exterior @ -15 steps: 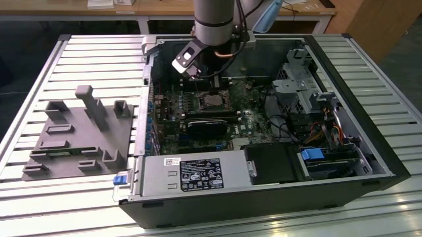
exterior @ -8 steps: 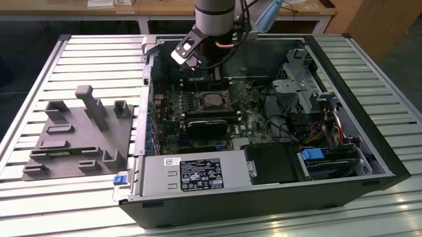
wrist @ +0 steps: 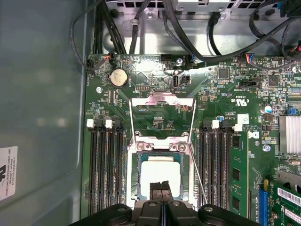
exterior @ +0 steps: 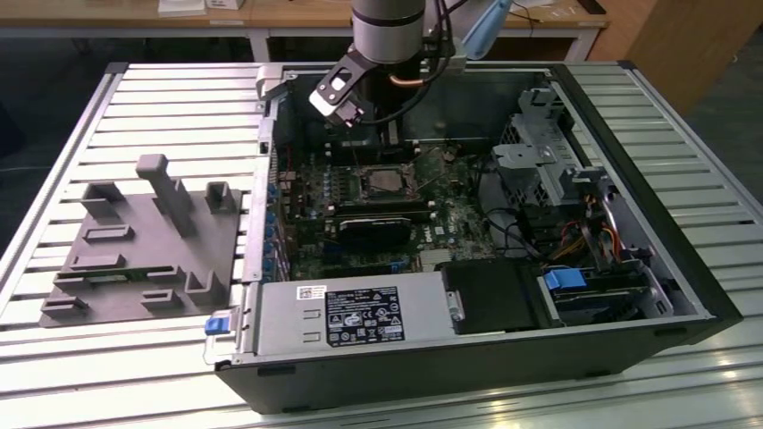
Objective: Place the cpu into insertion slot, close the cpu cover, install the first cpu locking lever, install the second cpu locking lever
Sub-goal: 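Close the cpu cover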
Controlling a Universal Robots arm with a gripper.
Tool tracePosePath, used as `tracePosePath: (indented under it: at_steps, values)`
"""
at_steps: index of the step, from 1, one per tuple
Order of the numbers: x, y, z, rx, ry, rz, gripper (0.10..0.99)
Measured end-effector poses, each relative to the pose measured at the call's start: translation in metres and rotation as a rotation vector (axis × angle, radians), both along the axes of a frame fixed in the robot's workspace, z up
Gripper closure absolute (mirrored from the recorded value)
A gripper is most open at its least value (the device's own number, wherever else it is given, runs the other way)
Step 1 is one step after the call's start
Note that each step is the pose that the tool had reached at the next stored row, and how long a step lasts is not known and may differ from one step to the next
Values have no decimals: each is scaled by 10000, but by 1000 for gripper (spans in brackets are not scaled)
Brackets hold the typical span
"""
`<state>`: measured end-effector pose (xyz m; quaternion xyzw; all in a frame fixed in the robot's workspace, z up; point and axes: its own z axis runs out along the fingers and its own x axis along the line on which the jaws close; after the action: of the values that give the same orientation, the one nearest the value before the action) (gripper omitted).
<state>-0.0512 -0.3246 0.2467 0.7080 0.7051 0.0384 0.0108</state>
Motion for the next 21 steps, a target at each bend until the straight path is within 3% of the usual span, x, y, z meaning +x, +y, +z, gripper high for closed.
tracePosePath:
  at_steps: [13, 21]
  values:
    - [0, 0, 28, -3, 2, -2, 984]
    - [0, 0, 200, -1, 1, -3, 984]
